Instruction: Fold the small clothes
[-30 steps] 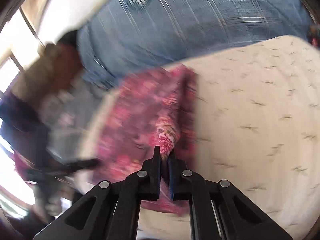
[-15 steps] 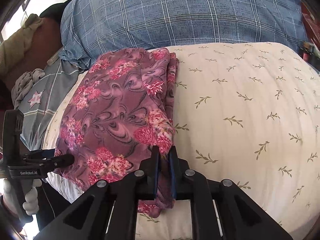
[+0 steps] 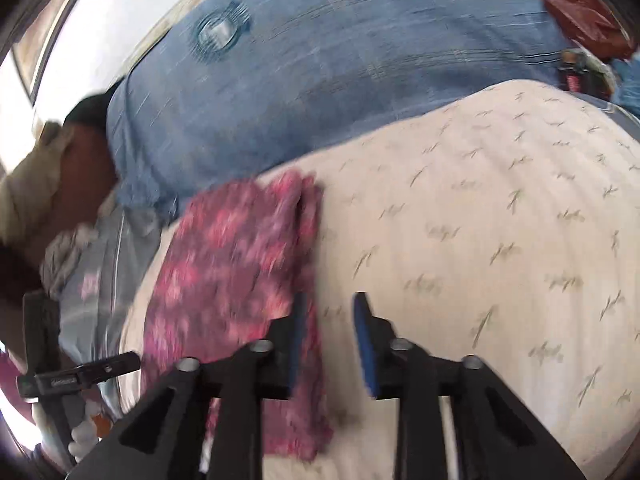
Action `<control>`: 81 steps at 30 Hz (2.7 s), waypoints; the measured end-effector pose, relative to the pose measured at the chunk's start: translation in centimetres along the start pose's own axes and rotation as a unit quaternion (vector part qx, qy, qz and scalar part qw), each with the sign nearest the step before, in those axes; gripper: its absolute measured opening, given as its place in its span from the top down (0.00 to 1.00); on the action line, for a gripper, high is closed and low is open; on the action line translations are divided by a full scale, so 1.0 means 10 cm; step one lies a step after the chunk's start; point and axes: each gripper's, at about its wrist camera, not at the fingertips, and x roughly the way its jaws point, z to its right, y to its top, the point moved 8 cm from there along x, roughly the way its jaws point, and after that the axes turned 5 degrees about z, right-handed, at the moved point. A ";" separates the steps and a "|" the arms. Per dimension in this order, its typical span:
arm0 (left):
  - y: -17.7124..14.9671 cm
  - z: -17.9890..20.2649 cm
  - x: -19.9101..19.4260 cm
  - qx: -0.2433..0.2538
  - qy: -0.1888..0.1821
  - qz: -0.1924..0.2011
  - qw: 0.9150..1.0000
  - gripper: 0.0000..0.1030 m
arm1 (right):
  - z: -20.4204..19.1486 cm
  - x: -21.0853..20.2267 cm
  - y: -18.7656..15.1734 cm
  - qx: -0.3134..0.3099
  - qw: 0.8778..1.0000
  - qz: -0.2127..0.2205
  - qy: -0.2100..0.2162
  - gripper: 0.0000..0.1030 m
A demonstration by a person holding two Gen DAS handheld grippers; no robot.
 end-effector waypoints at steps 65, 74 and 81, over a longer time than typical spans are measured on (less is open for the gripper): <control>0.12 -0.18 0.62 -0.004 0.035 0.008 0.999 0.00 | -0.22 0.56 0.00 0.024 0.999 0.042 0.007 0.15; 0.11 -0.15 0.56 0.009 0.047 0.024 0.999 0.00 | -0.58 0.65 -0.23 -0.092 0.995 0.021 0.011 0.66; 0.34 -0.23 0.31 -0.001 0.034 0.070 0.997 0.00 | -0.44 0.49 -0.13 -0.038 0.998 0.033 0.044 0.93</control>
